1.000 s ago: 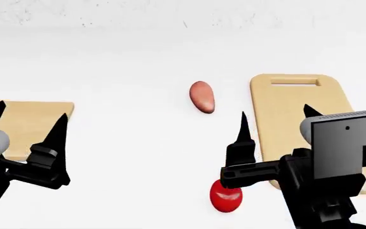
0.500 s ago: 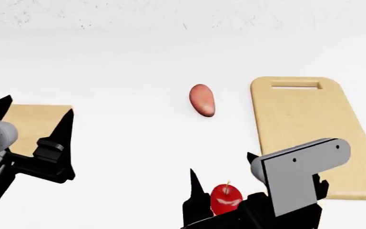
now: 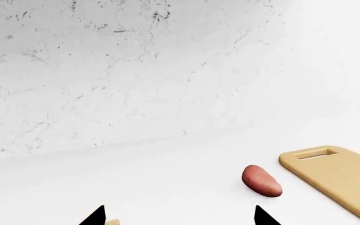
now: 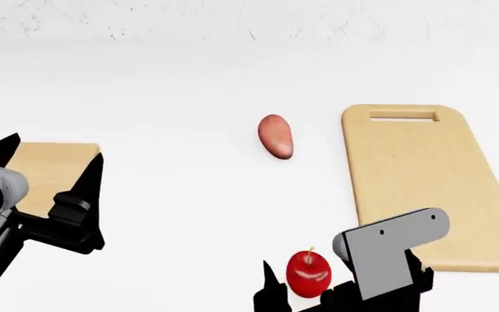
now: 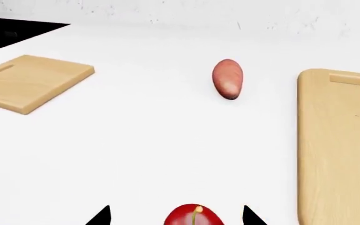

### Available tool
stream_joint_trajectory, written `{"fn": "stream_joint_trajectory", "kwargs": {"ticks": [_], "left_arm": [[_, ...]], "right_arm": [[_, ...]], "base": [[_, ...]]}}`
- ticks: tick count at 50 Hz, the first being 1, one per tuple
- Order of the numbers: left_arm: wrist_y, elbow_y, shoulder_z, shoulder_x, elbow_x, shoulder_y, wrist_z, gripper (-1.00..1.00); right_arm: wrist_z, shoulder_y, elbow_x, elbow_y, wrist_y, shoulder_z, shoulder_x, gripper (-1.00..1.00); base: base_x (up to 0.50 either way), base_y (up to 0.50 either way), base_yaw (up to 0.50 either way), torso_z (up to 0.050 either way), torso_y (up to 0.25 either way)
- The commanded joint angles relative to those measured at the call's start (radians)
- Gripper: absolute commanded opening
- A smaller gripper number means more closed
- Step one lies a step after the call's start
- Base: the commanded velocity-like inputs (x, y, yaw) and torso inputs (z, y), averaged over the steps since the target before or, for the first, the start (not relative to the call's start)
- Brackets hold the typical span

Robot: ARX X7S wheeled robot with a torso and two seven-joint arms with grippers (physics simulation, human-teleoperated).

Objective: Place the cherry and the sweet potato on separate cutting boards.

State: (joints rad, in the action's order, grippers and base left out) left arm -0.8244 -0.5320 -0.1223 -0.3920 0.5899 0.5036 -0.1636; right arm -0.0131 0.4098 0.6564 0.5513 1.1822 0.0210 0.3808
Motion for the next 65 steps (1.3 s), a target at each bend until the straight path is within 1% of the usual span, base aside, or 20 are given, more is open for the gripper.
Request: {"fn": "stream_joint_trajectory", "kwargs": {"ticks": [1, 12, 17, 20, 21, 28, 32, 34, 38, 43, 51, 57, 60, 65], "left_arm": [[-0.002, -0.005, 0.003, -0.007, 0.005, -0.002, -0.005, 1.0], [-0.005, -0.009, 0.005, -0.01, 0.009, -0.005, -0.013, 1.0], [-0.017, -0.008, 0.005, -0.015, 0.016, 0.016, -0.013, 1.0], [-0.002, 0.005, -0.014, -0.005, 0.001, 0.013, -0.013, 1.0], [-0.007, 0.001, -0.006, -0.01, 0.009, 0.012, -0.011, 1.0], [-0.014, -0.006, -0.01, -0.009, 0.012, 0.018, -0.019, 1.0], [-0.023, -0.009, -0.015, -0.01, 0.013, 0.03, -0.023, 1.0], [-0.02, -0.011, -0.011, -0.015, 0.017, 0.021, -0.019, 1.0], [-0.027, -0.016, -0.002, -0.022, 0.026, 0.02, -0.02, 1.0], [-0.008, 0.004, -0.008, -0.019, 0.015, 0.013, -0.017, 1.0], [-0.007, 0.004, -0.011, -0.023, 0.014, 0.005, -0.02, 1.0], [-0.002, 0.012, -0.009, -0.028, 0.01, 0.001, -0.021, 1.0], [0.007, 0.021, -0.012, -0.027, 0.006, -0.004, -0.019, 1.0], [0.01, 0.026, -0.014, -0.026, 0.005, -0.005, -0.022, 1.0]], "right_arm": [[-0.03, -0.006, -0.04, -0.112, -0.074, 0.043, 0.001, 1.0], [-0.056, 0.012, -0.074, -0.224, -0.142, 0.073, -0.01, 1.0], [-0.054, 0.009, -0.082, -0.236, -0.144, 0.09, -0.012, 1.0], [-0.056, 0.009, -0.074, -0.226, -0.14, 0.087, -0.012, 1.0], [-0.052, 0.011, -0.076, -0.219, -0.142, 0.088, -0.011, -1.0], [-0.026, 0.045, -0.06, -0.149, -0.119, 0.066, -0.006, -1.0], [0.005, 0.115, -0.059, -0.126, -0.098, 0.039, -0.006, -1.0], [0.03, 0.145, -0.075, -0.161, -0.118, 0.014, -0.023, -1.0], [0.079, 0.213, -0.122, -0.226, -0.138, 0.011, -0.039, -1.0], [0.126, 0.247, -0.23, -0.36, -0.232, 0.031, -0.022, -1.0], [0.137, 0.313, -0.308, -0.571, -0.361, 0.041, -0.022, -1.0], [0.158, 0.306, -0.315, -0.664, -0.398, 0.002, -0.026, -1.0], [0.162, 0.301, -0.33, -0.701, -0.423, 0.005, -0.022, -1.0], [0.137, 0.28, -0.304, -0.713, -0.407, 0.005, -0.032, -1.0]], "base": [[0.0, 0.0, 0.0, 0.0, 0.0], [0.0, 0.0, 0.0, 0.0, 0.0], [0.0, 0.0, 0.0, 0.0, 0.0], [0.0, 0.0, 0.0, 0.0, 0.0], [0.0, 0.0, 0.0, 0.0, 0.0], [0.0, 0.0, 0.0, 0.0, 0.0], [0.0, 0.0, 0.0, 0.0, 0.0], [0.0, 0.0, 0.0, 0.0, 0.0], [0.0, 0.0, 0.0, 0.0, 0.0], [0.0, 0.0, 0.0, 0.0, 0.0], [0.0, 0.0, 0.0, 0.0, 0.0], [0.0, 0.0, 0.0, 0.0, 0.0], [0.0, 0.0, 0.0, 0.0, 0.0], [0.0, 0.0, 0.0, 0.0, 0.0]]}}
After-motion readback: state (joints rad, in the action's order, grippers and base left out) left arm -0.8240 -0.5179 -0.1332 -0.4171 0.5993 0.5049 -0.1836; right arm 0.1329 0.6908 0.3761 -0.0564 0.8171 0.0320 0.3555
